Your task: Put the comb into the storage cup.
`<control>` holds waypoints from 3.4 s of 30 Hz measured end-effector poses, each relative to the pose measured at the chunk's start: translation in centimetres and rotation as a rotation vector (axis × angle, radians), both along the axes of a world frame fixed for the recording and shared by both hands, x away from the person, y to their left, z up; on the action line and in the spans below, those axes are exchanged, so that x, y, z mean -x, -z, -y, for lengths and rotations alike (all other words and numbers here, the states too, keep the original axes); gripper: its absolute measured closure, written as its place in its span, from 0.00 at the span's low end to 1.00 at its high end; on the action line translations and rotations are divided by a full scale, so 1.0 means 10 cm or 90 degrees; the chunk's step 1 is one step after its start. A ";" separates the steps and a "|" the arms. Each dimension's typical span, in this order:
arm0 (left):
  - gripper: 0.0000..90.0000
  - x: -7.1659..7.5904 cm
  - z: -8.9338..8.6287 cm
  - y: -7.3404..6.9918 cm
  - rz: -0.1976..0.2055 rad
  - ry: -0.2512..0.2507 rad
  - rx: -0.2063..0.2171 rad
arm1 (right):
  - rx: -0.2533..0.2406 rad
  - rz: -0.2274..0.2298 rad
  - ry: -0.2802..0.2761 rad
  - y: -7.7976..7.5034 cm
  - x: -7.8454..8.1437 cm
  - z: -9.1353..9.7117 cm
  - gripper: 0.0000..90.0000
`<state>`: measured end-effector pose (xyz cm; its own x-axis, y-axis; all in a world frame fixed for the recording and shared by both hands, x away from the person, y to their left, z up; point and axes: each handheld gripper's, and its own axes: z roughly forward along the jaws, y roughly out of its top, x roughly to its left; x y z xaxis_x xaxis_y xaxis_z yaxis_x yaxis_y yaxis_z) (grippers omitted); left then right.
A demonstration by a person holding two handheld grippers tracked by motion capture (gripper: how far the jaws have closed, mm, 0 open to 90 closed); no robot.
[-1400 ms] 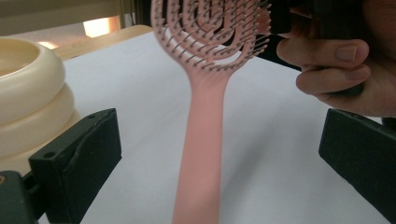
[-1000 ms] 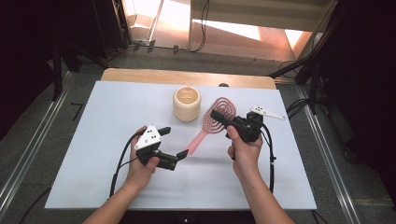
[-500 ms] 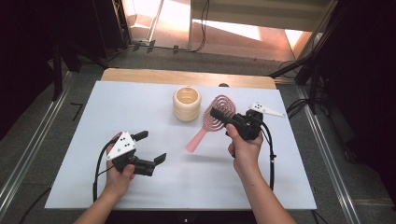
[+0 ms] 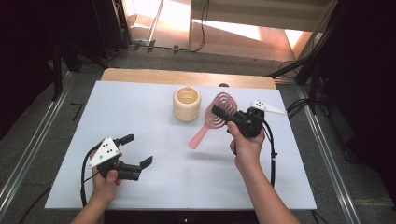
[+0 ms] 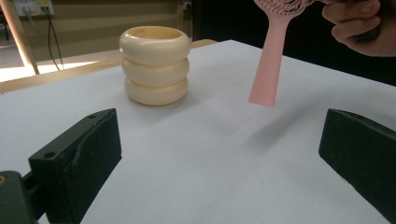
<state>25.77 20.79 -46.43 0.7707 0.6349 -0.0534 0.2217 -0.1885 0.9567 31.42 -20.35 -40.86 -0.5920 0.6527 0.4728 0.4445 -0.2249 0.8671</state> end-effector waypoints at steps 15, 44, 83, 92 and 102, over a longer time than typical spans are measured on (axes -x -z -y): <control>0.00 0.07 -0.36 0.03 0.016 -0.057 0.012 | 0.018 0.031 0.000 -0.09 -0.07 -0.01 0.69; 0.00 0.10 -0.76 0.07 0.017 -0.113 0.022 | 0.043 0.085 0.023 -0.29 -0.27 0.06 0.69; 0.00 0.11 -0.79 0.07 0.022 -0.108 0.027 | 0.032 0.124 0.036 -0.56 -0.64 0.09 0.69; 0.00 0.11 -0.78 0.07 0.023 -0.107 0.026 | 0.041 0.129 0.041 -0.61 -0.74 0.06 0.69; 0.00 0.11 -0.79 0.07 0.024 -0.108 0.030 | 0.043 0.134 0.048 -0.65 -0.85 0.02 0.69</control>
<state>24.67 28.69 -47.13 0.6550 0.7532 -0.0600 0.2104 -0.1056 0.9719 39.93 -20.53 -34.32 -0.6211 0.7252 0.2972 0.2359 -0.1886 0.9533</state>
